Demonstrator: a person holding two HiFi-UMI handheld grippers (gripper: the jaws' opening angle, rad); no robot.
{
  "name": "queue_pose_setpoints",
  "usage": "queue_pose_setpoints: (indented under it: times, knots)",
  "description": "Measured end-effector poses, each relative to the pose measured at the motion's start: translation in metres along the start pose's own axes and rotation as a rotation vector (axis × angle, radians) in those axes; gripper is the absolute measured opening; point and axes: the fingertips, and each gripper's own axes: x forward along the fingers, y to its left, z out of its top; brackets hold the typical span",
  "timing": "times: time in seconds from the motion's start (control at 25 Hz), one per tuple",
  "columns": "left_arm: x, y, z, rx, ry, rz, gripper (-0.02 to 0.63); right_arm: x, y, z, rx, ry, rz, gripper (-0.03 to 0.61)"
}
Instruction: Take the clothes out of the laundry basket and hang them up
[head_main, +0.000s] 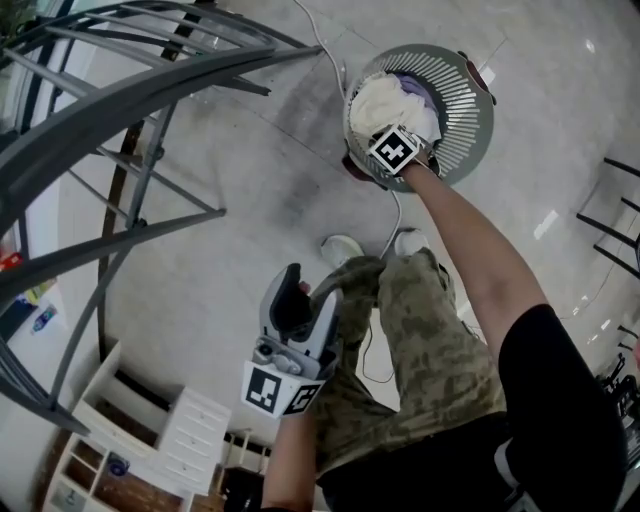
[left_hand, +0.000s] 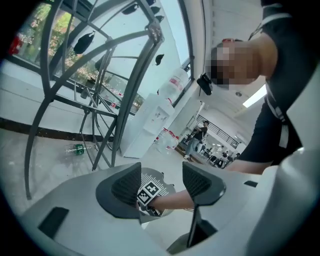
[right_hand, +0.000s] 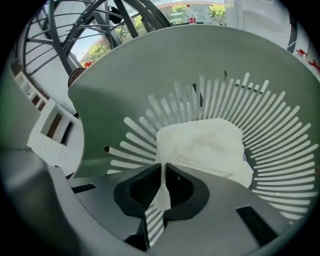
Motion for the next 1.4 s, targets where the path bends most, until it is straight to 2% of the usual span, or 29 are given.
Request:
queue_pose_setpoints:
  times: [0.08, 0.28, 0.44, 0.72, 0.88, 1.0, 1.2, 1.4]
  knots:
    - [-0.006, -0.002, -0.001, -0.030, -0.016, 0.017, 0.242, -0.007, -0.003, 0.001, 0.010, -0.008, -0.006, 0.005]
    - [-0.028, -0.018, 0.006, -0.056, 0.018, 0.037, 0.242, -0.059, 0.002, 0.007, -0.014, -0.080, -0.021, 0.002]
    - [-0.049, -0.046, 0.044, -0.082, 0.021, 0.050, 0.242, -0.137, 0.016, 0.017, -0.039, -0.126, -0.021, 0.000]
    - [-0.079, -0.121, 0.105, -0.139, -0.003, 0.048, 0.242, -0.300, 0.021, 0.037, -0.099, -0.174, -0.057, 0.000]
    - [-0.090, -0.153, 0.134, -0.131, -0.016, 0.046, 0.242, -0.384, 0.030, 0.044, -0.106, -0.196, 0.002, 0.000]
    - [-0.097, -0.172, 0.152, -0.111, -0.021, 0.050, 0.242, -0.440, 0.044, 0.051, -0.142, -0.217, 0.025, 0.000]
    - [-0.101, -0.192, 0.170, -0.077, -0.017, 0.041, 0.242, -0.522, 0.068, 0.086, -0.179, -0.306, 0.064, 0.000]
    - [-0.110, -0.205, 0.182, -0.115, -0.014, 0.003, 0.242, -0.607, 0.093, 0.118, -0.229, -0.396, 0.047, 0.000]
